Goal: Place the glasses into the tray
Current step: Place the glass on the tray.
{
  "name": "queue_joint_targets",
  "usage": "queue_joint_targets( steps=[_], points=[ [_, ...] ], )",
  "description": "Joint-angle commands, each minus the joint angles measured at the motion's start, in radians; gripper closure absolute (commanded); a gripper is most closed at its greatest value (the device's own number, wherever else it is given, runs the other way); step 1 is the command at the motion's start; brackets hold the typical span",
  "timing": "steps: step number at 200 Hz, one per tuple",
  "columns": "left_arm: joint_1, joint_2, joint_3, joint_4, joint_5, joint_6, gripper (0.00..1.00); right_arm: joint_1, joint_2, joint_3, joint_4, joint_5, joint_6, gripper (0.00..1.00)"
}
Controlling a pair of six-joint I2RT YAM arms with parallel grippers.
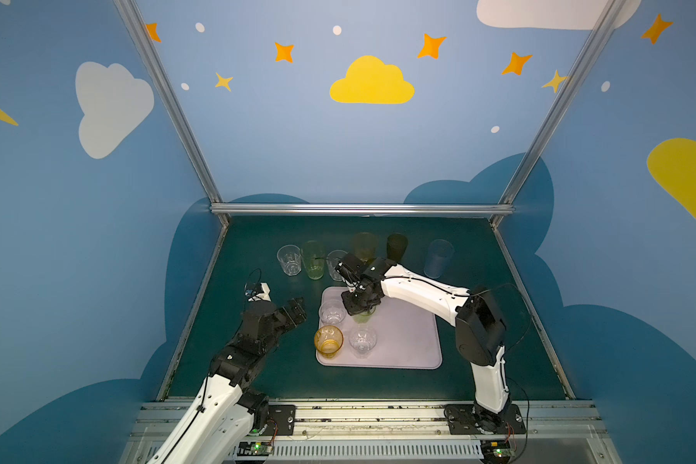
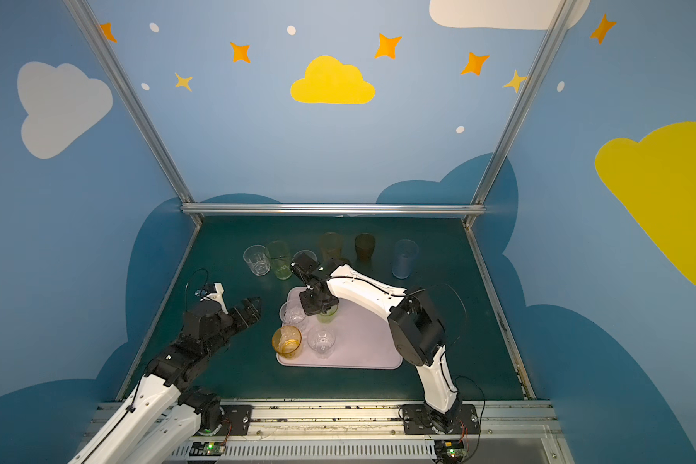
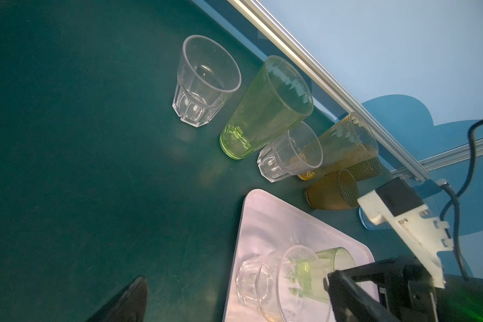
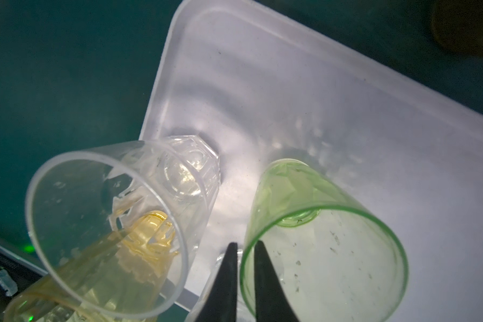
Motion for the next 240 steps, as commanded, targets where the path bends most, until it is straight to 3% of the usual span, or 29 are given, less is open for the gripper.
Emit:
queue_joint_targets(
  steps=[1,38,98,150,240],
  points=[
    [0.004,-0.019,-0.012,-0.017,-0.009,0.004,0.00,0.006,0.001,0.015,-0.014,-0.004,0.017,0.76],
    [0.004,-0.022,-0.016,-0.011,0.005,0.001,0.00,0.009,-0.006,0.026,-0.039,0.016,0.033,0.62],
    [0.006,-0.010,-0.016,0.000,0.013,0.002,0.00,0.009,-0.020,0.058,-0.098,0.067,0.041,0.60],
    [0.006,-0.007,-0.013,0.002,0.012,0.008,0.00,0.008,-0.045,0.086,-0.127,0.137,0.042,0.38],
    [0.009,-0.011,-0.007,-0.005,0.005,0.003,0.00,0.005,-0.090,0.064,-0.133,0.176,0.034,0.33]
  ],
)
